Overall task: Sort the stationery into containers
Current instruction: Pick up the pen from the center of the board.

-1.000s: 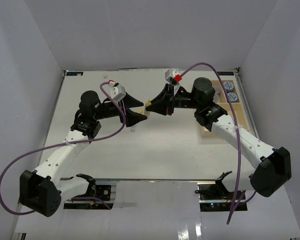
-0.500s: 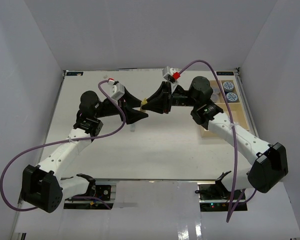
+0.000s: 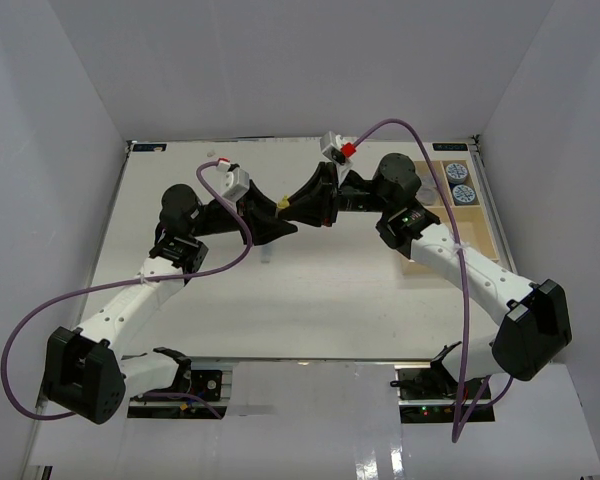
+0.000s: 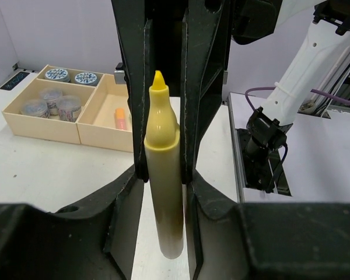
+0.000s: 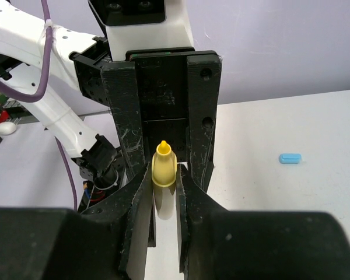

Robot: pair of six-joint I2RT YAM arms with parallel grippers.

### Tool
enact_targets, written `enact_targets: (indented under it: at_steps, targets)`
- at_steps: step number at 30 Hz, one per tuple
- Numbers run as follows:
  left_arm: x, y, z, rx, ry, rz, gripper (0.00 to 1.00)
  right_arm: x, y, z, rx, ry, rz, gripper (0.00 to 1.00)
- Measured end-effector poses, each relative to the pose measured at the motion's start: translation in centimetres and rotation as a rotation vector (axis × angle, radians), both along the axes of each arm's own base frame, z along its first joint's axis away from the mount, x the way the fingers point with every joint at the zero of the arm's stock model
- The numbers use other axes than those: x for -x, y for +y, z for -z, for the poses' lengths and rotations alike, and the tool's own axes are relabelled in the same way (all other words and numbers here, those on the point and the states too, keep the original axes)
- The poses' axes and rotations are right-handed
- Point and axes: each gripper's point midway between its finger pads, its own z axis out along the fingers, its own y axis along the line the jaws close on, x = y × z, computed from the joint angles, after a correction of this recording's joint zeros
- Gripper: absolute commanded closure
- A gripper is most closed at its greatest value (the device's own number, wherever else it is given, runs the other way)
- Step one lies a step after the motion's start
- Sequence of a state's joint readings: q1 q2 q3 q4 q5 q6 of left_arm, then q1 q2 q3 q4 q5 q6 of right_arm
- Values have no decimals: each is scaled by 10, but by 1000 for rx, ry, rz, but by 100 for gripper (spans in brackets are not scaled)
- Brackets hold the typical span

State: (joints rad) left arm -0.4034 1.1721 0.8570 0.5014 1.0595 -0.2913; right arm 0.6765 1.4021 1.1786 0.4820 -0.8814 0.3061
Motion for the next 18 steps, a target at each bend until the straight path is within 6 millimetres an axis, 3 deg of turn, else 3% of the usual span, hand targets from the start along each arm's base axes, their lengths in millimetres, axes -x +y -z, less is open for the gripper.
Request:
enact_targets:
  at_steps: [16, 18]
  targets:
    - [2, 0, -2, 10, 16, 9, 91, -1, 0, -5, -20, -20, 4, 92]
    - [3, 0, -1, 11, 18, 11, 94, -1, 0, -4, -19, -21, 4, 86]
